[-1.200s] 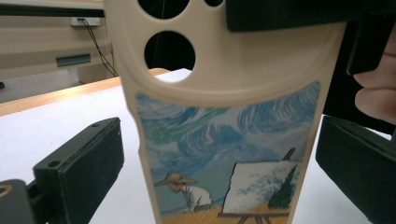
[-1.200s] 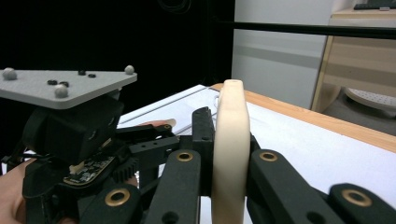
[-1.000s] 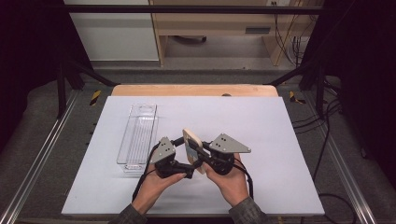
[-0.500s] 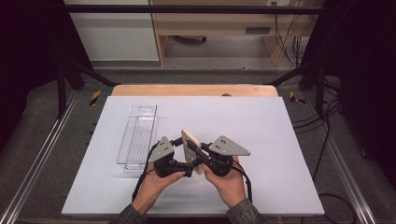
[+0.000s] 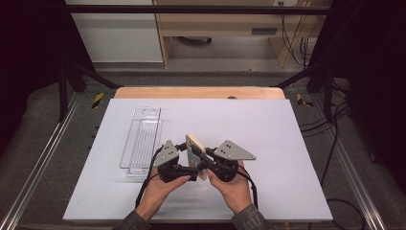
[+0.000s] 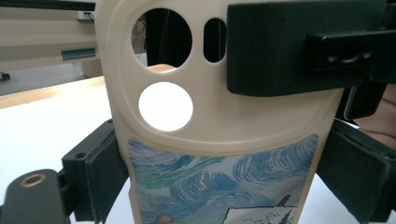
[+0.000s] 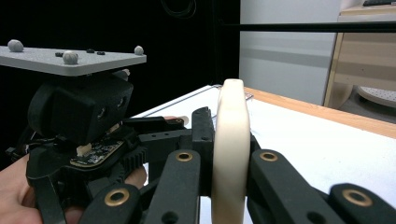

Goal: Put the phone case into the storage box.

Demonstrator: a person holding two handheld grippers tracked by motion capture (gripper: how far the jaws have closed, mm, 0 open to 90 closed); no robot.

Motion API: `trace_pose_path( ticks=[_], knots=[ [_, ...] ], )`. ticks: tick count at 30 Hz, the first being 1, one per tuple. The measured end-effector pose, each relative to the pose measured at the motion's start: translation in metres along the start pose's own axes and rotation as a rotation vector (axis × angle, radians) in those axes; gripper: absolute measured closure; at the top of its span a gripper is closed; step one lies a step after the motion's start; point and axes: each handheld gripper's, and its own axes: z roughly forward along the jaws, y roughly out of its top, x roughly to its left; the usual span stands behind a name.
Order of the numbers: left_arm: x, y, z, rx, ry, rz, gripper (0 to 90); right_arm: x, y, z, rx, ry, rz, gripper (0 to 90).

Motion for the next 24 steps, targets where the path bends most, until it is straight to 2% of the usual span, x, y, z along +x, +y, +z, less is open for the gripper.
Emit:
trace_pose_path(
  ticks=[7,12,16,19,24],
  knots=[
    [-0.0007,0.0013,-0.0010,-0.001,0.009,0.016,10.5,-0.0015,0.0004,-0.0009,0.000,0.012,0.024,83.9],
    [-0.0011,0.0017,-0.0014,-0.004,0.011,0.025,10.8,-0.0009,0.0008,-0.0011,0.000,0.011,0.016,80.9],
    [-0.0018,0.0024,-0.0013,-0.006,0.012,0.032,10.9,-0.0003,0.0022,-0.0020,0.008,0.015,0.020,73.3],
    [-0.0018,0.0025,-0.0015,-0.005,0.015,0.035,10.9,0.0024,0.0035,-0.0031,0.014,-0.002,0.011,58.7],
    [-0.0004,0.0020,-0.0019,-0.005,0.021,0.033,11.0,0.0005,0.0074,-0.0098,0.009,-0.022,0.010,52.4]
  ],
)
